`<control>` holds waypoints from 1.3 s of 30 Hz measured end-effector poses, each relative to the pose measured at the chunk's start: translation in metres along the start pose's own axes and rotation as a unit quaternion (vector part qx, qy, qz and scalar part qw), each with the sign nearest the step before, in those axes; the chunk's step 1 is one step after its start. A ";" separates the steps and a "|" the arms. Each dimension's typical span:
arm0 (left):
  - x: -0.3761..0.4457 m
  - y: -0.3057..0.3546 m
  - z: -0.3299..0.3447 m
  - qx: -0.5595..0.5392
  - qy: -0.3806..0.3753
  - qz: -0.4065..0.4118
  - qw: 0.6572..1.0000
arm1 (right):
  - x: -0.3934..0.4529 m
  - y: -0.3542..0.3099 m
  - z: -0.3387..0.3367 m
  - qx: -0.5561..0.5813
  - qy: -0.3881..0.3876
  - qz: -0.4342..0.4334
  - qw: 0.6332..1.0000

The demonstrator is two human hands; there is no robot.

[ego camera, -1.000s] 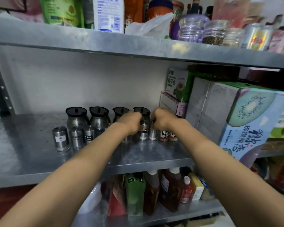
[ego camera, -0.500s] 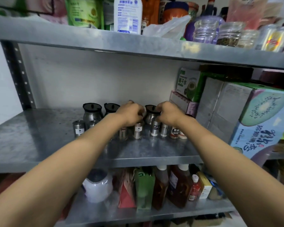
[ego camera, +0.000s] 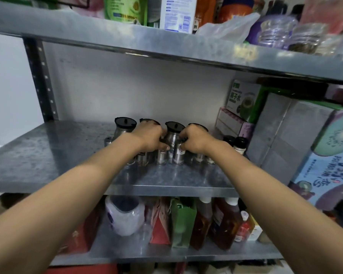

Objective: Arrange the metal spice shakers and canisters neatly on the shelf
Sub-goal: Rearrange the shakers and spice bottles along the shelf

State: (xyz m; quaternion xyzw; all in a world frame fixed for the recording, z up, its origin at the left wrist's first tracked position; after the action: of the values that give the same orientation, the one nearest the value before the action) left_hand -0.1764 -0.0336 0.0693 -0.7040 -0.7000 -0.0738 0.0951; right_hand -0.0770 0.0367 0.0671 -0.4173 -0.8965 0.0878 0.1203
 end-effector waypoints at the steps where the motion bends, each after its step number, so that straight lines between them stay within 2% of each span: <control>1: 0.000 -0.001 0.003 -0.003 -0.008 -0.001 1.000 | 0.001 0.001 0.002 -0.005 -0.003 0.002 1.000; 6: 0.007 -0.003 0.008 -0.037 -0.023 -0.010 0.999 | 0.001 0.003 0.004 -0.002 0.010 0.000 1.000; 14: 0.023 0.014 0.014 -0.123 0.020 -0.004 0.992 | -0.002 0.006 -0.006 -0.037 0.025 0.013 0.999; 21: 0.029 0.010 0.028 -0.223 0.036 -0.041 0.973 | -0.002 0.022 -0.009 -0.039 0.016 0.023 0.999; 32: 0.036 0.016 0.032 -0.195 0.021 -0.044 0.980 | 0.001 0.027 -0.010 -0.042 0.012 0.031 0.999; 39: 0.012 0.005 0.003 -0.156 0.030 -0.026 0.987 | -0.001 0.011 -0.019 -0.016 0.028 0.031 0.999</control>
State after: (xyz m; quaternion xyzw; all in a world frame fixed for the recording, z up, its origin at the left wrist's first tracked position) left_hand -0.1713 -0.0211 0.0696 -0.6888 -0.6951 -0.2058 0.0035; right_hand -0.0630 0.0445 0.0819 -0.4486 -0.8808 0.0657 0.1362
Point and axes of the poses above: each hand's wrist, its own x-axis towards the middle knuckle, its own z-axis out of the palm, y = z × x, the point moved 9 cm from there along x, towards the middle knuckle, and after that the axes turned 7 degrees about z, right-handed, at the moved point
